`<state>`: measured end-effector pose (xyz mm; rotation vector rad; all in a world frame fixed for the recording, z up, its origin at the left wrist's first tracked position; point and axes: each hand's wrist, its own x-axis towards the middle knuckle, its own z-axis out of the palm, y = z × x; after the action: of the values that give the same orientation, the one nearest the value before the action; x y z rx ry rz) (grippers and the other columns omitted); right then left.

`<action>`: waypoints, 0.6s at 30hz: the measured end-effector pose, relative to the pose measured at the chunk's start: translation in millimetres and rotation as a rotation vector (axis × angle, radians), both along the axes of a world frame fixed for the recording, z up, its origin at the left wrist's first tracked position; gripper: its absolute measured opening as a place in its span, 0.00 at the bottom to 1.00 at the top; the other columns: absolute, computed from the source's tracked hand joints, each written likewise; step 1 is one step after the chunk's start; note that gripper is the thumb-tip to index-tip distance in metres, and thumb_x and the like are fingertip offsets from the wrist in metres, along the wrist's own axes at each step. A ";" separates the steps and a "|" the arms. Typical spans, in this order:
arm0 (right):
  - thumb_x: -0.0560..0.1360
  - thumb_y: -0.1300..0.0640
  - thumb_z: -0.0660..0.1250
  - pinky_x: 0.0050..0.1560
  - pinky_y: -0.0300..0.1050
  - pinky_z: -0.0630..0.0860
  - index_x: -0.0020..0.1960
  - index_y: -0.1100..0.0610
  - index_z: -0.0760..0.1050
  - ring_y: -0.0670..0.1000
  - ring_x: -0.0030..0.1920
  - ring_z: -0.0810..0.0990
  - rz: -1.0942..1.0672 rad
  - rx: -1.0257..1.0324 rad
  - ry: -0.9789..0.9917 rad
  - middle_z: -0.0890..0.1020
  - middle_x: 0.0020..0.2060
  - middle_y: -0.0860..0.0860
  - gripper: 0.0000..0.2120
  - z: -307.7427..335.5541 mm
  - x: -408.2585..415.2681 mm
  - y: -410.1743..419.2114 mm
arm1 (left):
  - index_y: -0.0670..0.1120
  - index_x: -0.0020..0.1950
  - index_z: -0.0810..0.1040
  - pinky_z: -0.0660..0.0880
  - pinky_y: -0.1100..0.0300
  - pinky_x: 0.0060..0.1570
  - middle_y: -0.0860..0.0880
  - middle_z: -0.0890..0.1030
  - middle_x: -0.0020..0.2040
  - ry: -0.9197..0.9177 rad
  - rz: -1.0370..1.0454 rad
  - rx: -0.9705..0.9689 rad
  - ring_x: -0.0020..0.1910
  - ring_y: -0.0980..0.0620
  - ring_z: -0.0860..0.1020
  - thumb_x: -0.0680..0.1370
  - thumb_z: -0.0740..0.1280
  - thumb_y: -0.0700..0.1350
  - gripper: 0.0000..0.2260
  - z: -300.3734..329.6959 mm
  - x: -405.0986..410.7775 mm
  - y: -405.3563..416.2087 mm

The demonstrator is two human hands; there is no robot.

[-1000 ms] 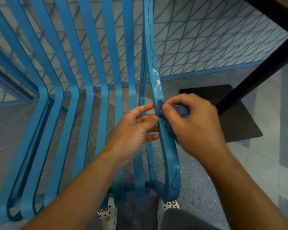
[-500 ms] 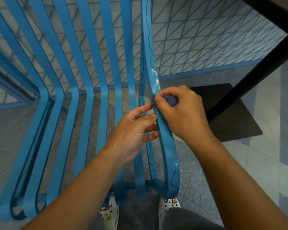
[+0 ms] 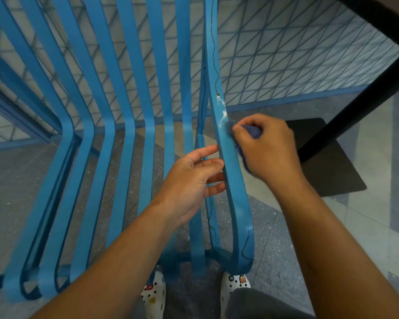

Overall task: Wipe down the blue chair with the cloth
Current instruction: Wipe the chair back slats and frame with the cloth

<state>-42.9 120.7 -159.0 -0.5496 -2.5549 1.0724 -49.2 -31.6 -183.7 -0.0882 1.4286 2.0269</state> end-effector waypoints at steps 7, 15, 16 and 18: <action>0.77 0.49 0.70 0.48 0.47 0.78 0.46 0.48 0.82 0.45 0.46 0.79 0.069 0.070 0.002 0.81 0.44 0.46 0.04 13.1 11.9 -12.3 | 0.47 0.65 0.77 0.80 0.59 0.41 0.48 0.86 0.47 0.016 -0.007 0.002 0.42 0.52 0.83 0.81 0.67 0.38 0.13 0.6 -1.2 -0.4; 0.77 0.51 0.69 0.47 0.55 0.83 0.45 0.50 0.82 0.49 0.42 0.83 -0.093 -0.056 0.016 0.84 0.40 0.48 0.05 -2.1 -13.7 14.1 | 0.47 0.65 0.77 0.80 0.56 0.45 0.48 0.87 0.49 0.043 0.008 -0.048 0.43 0.51 0.84 0.81 0.68 0.40 0.13 2.3 -1.2 0.2; 0.77 0.50 0.69 0.45 0.57 0.83 0.44 0.49 0.82 0.50 0.41 0.84 -0.092 -0.111 0.043 0.84 0.38 0.48 0.05 -0.7 -12.3 16.4 | 0.47 0.65 0.77 0.80 0.56 0.45 0.48 0.87 0.50 0.052 0.005 -0.055 0.44 0.51 0.85 0.81 0.68 0.41 0.13 2.0 -2.1 -0.7; 0.76 0.49 0.70 0.44 0.54 0.83 0.44 0.48 0.82 0.50 0.41 0.84 -0.010 -0.149 0.089 0.84 0.38 0.48 0.05 3.2 -8.9 8.9 | 0.47 0.65 0.77 0.80 0.56 0.45 0.48 0.87 0.50 0.062 0.004 -0.065 0.45 0.50 0.85 0.80 0.69 0.41 0.13 0.6 -3.6 -1.5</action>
<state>-51.8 129.6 -155.8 -0.5377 -2.4073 1.2615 -52.8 -33.1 -183.1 -0.0569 1.5343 2.0019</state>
